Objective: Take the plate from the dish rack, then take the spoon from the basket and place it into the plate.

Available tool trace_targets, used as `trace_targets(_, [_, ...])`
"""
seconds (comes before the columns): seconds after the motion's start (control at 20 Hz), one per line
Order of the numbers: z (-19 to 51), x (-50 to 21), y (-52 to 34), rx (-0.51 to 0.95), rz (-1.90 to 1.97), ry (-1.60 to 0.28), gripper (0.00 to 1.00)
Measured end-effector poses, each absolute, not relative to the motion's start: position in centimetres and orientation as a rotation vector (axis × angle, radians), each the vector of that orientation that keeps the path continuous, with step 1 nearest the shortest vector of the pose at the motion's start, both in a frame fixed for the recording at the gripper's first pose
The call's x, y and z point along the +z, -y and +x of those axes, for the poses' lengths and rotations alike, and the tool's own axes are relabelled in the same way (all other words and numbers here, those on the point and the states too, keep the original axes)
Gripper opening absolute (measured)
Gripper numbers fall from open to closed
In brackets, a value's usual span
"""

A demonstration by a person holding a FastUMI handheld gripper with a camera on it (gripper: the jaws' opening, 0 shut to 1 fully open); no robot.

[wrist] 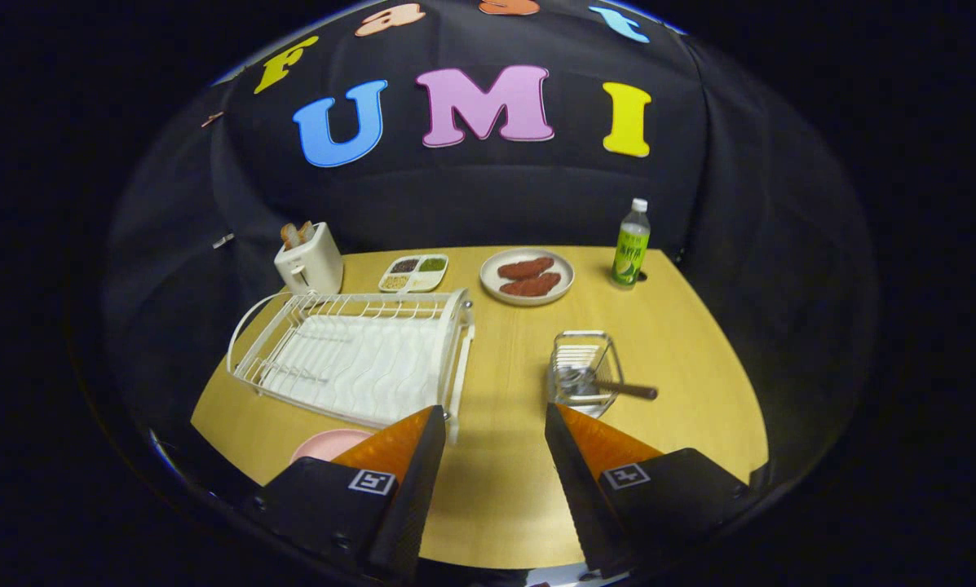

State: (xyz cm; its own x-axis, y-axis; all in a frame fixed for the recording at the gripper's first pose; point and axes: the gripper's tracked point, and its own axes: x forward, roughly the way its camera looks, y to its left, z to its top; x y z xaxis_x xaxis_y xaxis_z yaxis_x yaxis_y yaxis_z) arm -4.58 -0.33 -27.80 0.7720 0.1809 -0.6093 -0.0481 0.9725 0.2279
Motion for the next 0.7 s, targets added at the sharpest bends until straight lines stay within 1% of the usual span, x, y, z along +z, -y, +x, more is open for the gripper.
trace_targets(0.15, [-1.6,-29.1,4.9,0.07,0.169,-0.671,0.76])
trace_targets(0.3, [-0.6,-32.8,8.4,0.031,0.144,-0.743,0.74])
trace_targets(0.5, [-1.3,-37.7,9.2,0.037,0.187,-0.854,0.75])
trace_targets(0.6, [-2.0,-38.9,8.6,0.058,0.211,-0.887,0.62])
trace_targets(0.65, [-2.2,-39.2,8.2,0.073,0.223,-0.898,0.5])
trace_targets(0.7, [-2.1,-39.2,7.9,0.081,0.238,-0.896,0.45])
